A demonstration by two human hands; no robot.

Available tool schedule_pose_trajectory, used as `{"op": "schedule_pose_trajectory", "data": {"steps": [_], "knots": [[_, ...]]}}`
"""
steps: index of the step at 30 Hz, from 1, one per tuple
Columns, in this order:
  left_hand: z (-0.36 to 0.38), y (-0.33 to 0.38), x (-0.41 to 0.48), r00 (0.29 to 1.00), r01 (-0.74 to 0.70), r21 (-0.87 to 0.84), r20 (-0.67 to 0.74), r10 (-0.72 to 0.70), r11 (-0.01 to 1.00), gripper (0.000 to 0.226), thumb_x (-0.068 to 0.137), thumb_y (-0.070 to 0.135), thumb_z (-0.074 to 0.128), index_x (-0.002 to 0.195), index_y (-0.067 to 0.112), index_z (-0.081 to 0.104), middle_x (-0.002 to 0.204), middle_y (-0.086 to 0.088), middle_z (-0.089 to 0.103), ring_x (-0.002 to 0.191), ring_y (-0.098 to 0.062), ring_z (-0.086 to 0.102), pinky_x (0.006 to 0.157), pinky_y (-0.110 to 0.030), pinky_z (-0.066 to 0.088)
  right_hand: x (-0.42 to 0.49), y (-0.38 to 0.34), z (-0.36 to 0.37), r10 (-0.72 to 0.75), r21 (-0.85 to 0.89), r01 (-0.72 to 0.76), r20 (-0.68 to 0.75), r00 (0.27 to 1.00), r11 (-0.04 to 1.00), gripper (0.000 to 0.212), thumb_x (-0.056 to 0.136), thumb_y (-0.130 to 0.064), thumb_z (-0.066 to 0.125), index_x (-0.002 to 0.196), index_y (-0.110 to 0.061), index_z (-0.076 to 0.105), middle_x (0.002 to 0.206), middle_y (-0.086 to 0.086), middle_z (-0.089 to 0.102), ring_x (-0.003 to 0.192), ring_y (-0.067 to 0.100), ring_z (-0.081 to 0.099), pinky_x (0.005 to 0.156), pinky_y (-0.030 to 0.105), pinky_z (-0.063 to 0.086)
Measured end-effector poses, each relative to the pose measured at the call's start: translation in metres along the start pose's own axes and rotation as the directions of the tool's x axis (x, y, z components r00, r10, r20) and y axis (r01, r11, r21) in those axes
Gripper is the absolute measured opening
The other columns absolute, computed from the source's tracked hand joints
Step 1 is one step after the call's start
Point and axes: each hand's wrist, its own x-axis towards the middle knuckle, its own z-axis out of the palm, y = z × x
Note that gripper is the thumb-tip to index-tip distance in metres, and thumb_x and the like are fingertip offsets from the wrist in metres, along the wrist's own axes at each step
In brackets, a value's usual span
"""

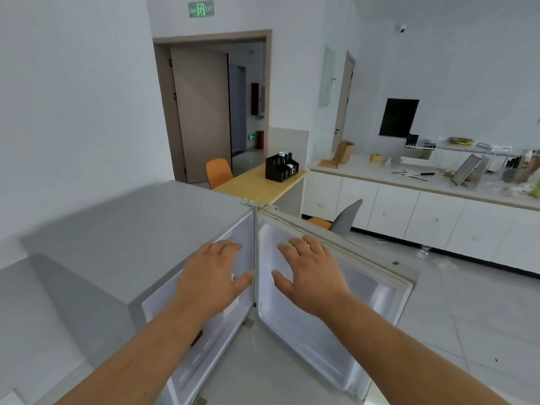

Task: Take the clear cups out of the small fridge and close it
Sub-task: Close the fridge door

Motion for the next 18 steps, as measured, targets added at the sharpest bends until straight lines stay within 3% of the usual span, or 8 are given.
{"op": "schedule_pose_trajectory", "data": {"steps": [9,18], "knots": [[-0.027,-0.013,0.047,1.0,-0.028,0.145,0.003,0.028,0.989,0.072,0.083,0.074,0.042,0.135,0.026,0.056,0.133,0.003,0.062,0.117,-0.02,0.055,0.09,-0.041,0.052,0.02,0.045,-0.042,0.032,-0.047,-0.035,-0.067,0.997,0.998,0.069,0.094,-0.066,0.033,0.153,-0.031,0.034,0.156,-0.001,0.042,0.146,0.028,0.029,0.122,0.049,0.023],[-0.017,-0.039,0.056,0.996,-0.011,0.188,0.091,-0.006,0.982,0.067,0.086,0.072,0.047,0.136,0.028,0.056,0.132,0.005,0.062,0.114,-0.018,0.056,0.089,-0.039,0.053,0.024,0.085,-0.035,0.147,-0.096,-0.142,0.043,0.988,0.985,0.064,0.094,-0.065,0.039,0.149,-0.032,0.038,0.149,-0.003,0.047,0.137,0.023,0.038,0.115,0.046,0.034]]}}
